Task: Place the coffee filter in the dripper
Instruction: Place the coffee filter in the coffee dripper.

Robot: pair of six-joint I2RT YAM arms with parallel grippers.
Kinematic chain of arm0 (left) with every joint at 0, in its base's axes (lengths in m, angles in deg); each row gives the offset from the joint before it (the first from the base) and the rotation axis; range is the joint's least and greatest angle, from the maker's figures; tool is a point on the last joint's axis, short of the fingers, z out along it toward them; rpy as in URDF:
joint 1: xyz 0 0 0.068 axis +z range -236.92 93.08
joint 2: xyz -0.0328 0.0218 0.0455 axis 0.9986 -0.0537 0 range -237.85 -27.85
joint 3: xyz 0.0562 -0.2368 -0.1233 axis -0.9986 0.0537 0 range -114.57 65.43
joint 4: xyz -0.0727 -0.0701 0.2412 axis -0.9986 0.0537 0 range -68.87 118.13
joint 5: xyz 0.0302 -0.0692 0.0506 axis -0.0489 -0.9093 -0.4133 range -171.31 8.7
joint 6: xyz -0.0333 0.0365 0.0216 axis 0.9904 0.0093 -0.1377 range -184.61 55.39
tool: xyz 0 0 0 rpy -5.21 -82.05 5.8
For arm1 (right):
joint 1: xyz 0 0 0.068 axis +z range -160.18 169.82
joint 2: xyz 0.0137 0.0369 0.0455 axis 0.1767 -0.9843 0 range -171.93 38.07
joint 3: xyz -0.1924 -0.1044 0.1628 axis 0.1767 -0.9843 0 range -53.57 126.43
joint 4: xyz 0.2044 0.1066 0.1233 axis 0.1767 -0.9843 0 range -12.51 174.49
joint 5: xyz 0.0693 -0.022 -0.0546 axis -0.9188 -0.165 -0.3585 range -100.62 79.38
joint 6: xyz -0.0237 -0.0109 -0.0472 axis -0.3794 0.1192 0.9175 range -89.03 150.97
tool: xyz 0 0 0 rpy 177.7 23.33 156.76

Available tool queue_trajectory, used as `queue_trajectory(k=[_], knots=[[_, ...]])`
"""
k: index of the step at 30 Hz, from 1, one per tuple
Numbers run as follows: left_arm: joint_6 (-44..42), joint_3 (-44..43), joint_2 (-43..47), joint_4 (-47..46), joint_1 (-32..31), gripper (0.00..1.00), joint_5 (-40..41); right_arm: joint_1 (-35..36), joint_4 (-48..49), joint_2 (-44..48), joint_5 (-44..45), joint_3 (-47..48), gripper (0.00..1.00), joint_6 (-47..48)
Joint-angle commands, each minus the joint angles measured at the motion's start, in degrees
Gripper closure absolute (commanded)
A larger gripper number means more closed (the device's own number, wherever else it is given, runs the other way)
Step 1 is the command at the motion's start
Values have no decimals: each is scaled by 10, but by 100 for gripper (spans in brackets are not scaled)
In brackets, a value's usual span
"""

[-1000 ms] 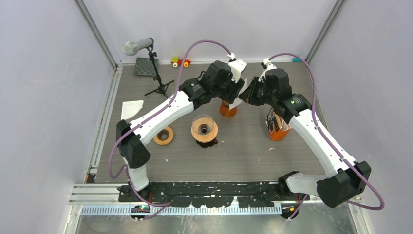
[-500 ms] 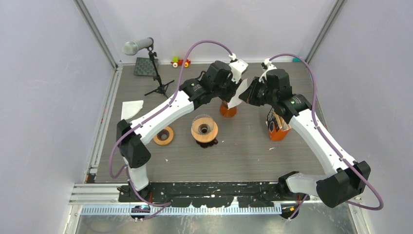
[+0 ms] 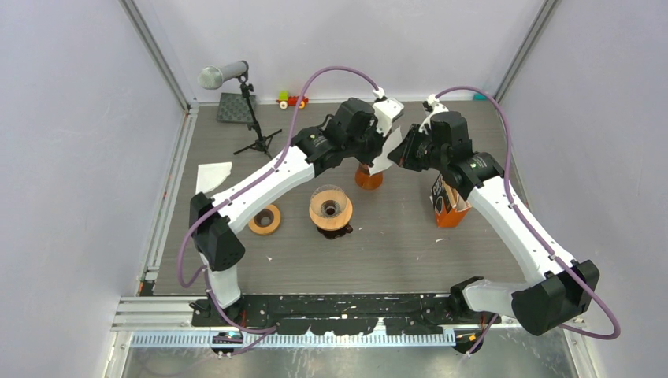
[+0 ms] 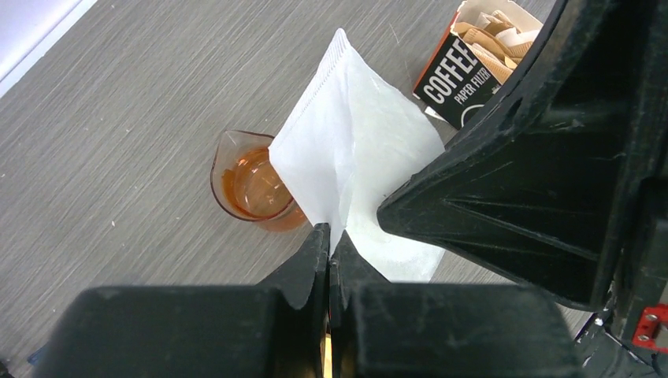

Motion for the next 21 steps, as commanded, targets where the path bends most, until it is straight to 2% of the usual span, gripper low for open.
queue_trajectory(k=[1,8,12,17,21], knots=[[9,-26,5,-10,2,100,-2,-2,9,9,31,13,95,17],[38,-21,9,-5,-4,100,1,5,6,5,47,20,82,28],[40,-23,10,-3,-9,100,1,11,4,-2,53,25,78,33],[39,-20,14,-3,-9,100,3,15,0,-9,67,30,78,44],[30,-15,19,-6,-9,100,30,15,1,-4,79,27,86,53]])
